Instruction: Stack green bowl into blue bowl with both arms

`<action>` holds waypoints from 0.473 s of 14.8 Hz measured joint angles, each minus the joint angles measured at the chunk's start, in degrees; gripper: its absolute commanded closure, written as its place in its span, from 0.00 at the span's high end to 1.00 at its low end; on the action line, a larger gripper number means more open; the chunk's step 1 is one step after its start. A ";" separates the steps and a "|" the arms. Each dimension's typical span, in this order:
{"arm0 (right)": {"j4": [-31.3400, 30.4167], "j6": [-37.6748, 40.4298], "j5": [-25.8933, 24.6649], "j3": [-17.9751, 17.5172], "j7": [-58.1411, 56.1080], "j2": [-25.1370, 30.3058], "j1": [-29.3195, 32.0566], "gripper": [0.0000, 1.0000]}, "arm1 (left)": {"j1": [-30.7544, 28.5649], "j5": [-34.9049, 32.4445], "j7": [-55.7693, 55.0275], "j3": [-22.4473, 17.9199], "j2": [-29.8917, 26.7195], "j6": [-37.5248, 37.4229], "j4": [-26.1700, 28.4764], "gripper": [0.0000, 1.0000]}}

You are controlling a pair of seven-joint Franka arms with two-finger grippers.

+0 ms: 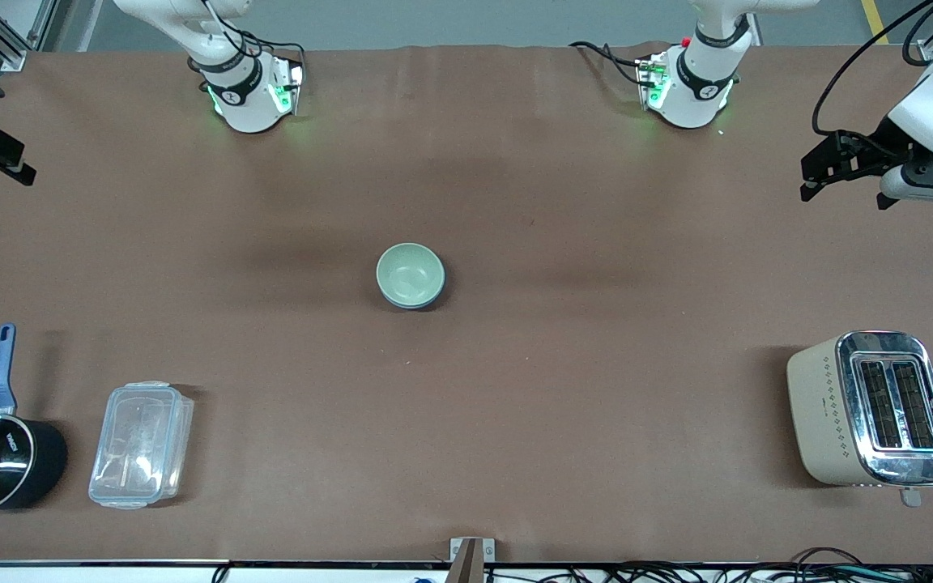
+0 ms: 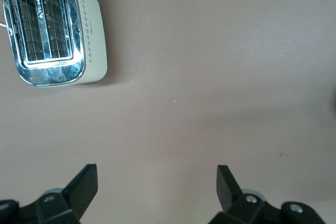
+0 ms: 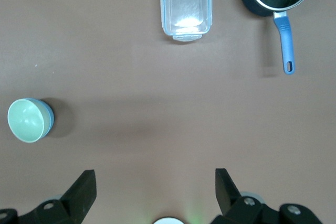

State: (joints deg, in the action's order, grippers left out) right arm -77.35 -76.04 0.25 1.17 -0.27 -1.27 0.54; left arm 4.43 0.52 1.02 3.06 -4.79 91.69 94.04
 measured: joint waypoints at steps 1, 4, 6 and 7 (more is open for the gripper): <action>0.13 0.66 -0.01 -0.03 0.14 -0.36 -0.70 1.00 | -0.01 0.00 0.00 0.00 0.07 -0.08 0.00 1.00; -1.09 0.62 -0.17 -0.03 0.74 -0.87 -1.79 0.99 | -0.05 0.00 0.00 0.00 0.12 -0.21 -0.01 1.00; -2.18 -0.44 -0.17 0.19 0.75 -0.77 -1.74 0.99 | -0.17 0.00 0.00 -0.02 0.12 -0.68 -0.15 1.00; -3.23 -1.81 -0.17 0.30 0.75 -0.38 -1.67 0.99 | -0.22 0.00 0.00 -0.05 0.12 -0.87 -0.35 1.00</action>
State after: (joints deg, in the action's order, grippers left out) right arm -80.58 -77.86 0.07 1.47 0.48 -1.65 -1.13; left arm 4.20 0.52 1.02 3.01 -4.67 90.83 93.70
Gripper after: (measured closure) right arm 0.004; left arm 0.000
